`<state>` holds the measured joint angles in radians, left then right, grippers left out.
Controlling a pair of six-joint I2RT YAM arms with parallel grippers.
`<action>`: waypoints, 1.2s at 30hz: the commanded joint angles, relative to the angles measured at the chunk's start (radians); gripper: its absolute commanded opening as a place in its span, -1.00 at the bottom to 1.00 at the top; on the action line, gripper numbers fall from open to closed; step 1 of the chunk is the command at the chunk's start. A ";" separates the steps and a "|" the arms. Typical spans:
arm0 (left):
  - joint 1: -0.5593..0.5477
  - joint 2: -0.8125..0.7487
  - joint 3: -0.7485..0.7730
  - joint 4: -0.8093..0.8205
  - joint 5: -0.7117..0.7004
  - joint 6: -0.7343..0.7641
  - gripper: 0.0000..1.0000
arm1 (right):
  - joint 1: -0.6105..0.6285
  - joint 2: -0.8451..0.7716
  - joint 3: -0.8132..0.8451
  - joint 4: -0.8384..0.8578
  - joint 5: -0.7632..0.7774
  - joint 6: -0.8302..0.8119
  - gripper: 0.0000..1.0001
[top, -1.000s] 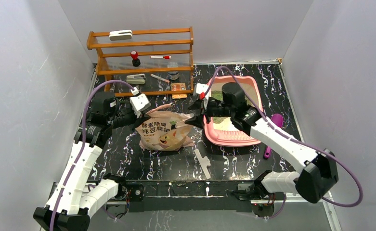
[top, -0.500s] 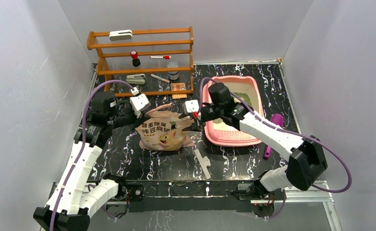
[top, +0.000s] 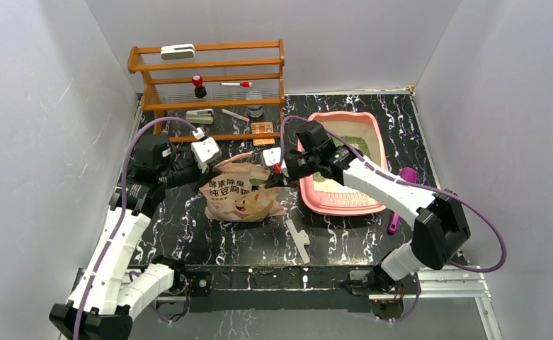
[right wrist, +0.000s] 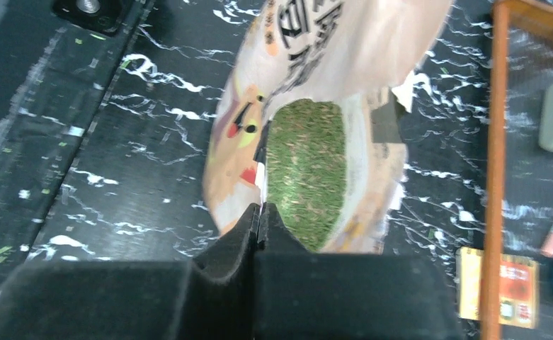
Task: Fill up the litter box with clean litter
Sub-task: Open the cat litter bag at the center of the board.
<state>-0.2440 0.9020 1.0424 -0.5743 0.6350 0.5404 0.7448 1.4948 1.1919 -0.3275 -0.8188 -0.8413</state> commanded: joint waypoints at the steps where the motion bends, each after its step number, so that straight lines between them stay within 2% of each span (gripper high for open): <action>1: 0.006 -0.012 0.042 0.073 0.022 0.009 -1.00 | 0.050 -0.073 0.013 -0.063 -0.088 0.068 -1.00; 5: 0.007 0.001 0.039 0.089 -0.013 -0.007 -1.00 | 0.140 -0.132 -0.065 -0.033 -0.080 0.092 -1.00; 8: 0.006 -0.003 0.028 0.101 -0.061 -0.013 -1.00 | 0.193 -0.121 -0.067 -0.083 -0.065 0.100 -1.00; 10: 0.006 -0.015 0.022 0.107 -0.092 -0.021 -1.00 | 0.207 -0.108 -0.070 -0.127 0.008 0.093 -1.00; 13: 0.006 -0.034 0.009 0.110 -0.115 -0.026 -1.00 | 0.216 -0.094 -0.082 -0.117 0.200 0.110 -1.00; 15: 0.006 -0.044 0.002 0.111 -0.105 -0.028 -1.00 | 0.217 -0.095 -0.077 -0.098 0.252 0.117 -1.00; 17: 0.006 -0.054 -0.006 0.115 -0.097 -0.036 -1.00 | 0.217 -0.111 -0.073 -0.054 0.231 0.152 -1.00; 18: 0.007 -0.057 -0.009 0.116 -0.093 -0.038 -1.00 | 0.217 -0.122 -0.067 -0.040 0.195 0.163 -0.95; 21: 0.006 -0.065 -0.018 0.116 -0.073 -0.029 -1.00 | 0.217 -0.179 -0.071 0.099 0.139 0.330 -0.54; 22: 0.006 -0.067 -0.020 0.117 -0.062 -0.024 -1.00 | 0.216 -0.203 -0.083 0.189 0.162 0.395 -0.33; 27: 0.006 -0.067 -0.016 0.116 0.010 -0.015 -1.00 | 0.179 -0.341 -0.156 0.373 0.439 0.510 0.14; 32: 0.007 -0.074 -0.012 0.117 0.019 -0.027 -1.00 | 0.010 -0.333 -0.138 0.343 0.388 0.645 0.33; 36: 0.006 -0.089 -0.012 0.109 0.003 -0.022 -1.00 | -0.005 -0.217 -0.045 0.212 0.284 0.664 0.49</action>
<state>-0.2462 0.8726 1.0065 -0.5392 0.6132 0.5156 0.7433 1.1770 1.0679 -0.0540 -0.4587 -0.2634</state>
